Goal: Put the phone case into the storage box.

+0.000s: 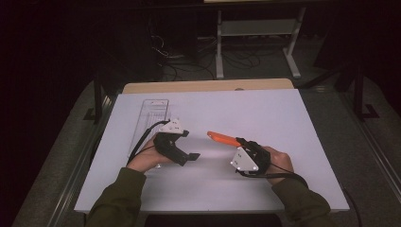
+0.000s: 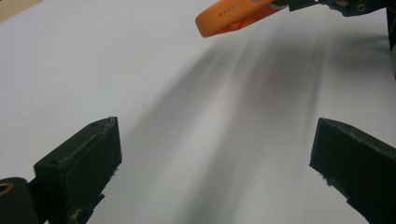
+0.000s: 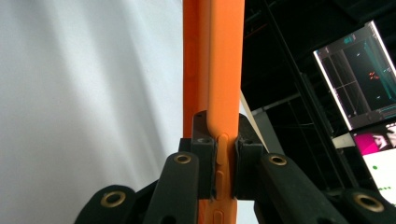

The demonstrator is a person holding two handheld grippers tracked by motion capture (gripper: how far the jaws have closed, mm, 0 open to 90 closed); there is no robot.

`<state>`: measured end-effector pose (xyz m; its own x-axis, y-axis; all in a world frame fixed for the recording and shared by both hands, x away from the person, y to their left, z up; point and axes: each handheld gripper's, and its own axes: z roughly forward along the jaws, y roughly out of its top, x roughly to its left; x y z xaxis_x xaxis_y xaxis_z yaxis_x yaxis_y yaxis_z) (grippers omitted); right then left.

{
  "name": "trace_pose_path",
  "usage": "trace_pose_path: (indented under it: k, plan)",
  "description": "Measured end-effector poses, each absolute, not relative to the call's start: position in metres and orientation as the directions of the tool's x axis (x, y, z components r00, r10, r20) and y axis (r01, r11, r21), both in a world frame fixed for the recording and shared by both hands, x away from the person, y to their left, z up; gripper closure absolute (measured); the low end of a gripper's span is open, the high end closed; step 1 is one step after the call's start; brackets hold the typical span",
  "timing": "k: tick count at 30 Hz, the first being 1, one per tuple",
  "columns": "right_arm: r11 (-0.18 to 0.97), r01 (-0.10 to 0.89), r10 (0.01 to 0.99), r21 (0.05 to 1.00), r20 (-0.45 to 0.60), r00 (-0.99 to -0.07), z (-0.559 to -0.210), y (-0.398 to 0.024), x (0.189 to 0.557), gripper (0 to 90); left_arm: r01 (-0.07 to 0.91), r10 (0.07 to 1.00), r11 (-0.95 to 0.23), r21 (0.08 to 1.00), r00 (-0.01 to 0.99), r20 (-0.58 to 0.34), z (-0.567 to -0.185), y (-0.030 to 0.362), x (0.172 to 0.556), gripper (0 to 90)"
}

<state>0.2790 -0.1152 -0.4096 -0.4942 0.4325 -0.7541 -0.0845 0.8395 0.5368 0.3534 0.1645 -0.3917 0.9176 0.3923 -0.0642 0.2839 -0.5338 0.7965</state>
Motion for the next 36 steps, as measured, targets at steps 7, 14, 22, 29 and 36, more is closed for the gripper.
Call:
trace_pose_path:
  k: [7, 14, 22, 29, 36]
  plan:
    - [0.798, -0.042, 0.496, 0.602, -0.694, -0.522, -0.409, -0.116, 0.28, 80.5, 0.273, 0.398, -0.536, 0.799, 0.916, -0.047, -0.39, 0.165, 0.354, 1.6]
    - [0.78, -0.021, 0.519, 0.625, -0.666, -0.536, -0.407, -0.12, 0.284, 80.4, 0.263, 0.403, -0.54, 0.8, 0.915, -0.029, -0.389, 0.165, 0.353, 1.6]
    - [0.755, 0.005, 0.546, 0.656, -0.624, -0.559, -0.405, -0.124, 0.286, 80.5, 0.262, 0.401, -0.558, 0.788, 0.916, -0.021, -0.389, 0.165, 0.353, 1.6]
    - [0.732, 0.028, 0.569, 0.68, -0.589, -0.574, -0.404, -0.127, 0.288, 80.3, 0.274, 0.405, -0.557, 0.784, 0.914, -0.032, -0.391, 0.164, 0.353, 1.6]
    - [0.692, 0.061, 0.605, 0.719, -0.533, -0.591, -0.404, -0.128, 0.289, 80.3, 0.277, 0.405, -0.558, 0.782, 0.914, -0.034, -0.391, 0.164, 0.353, 1.6]
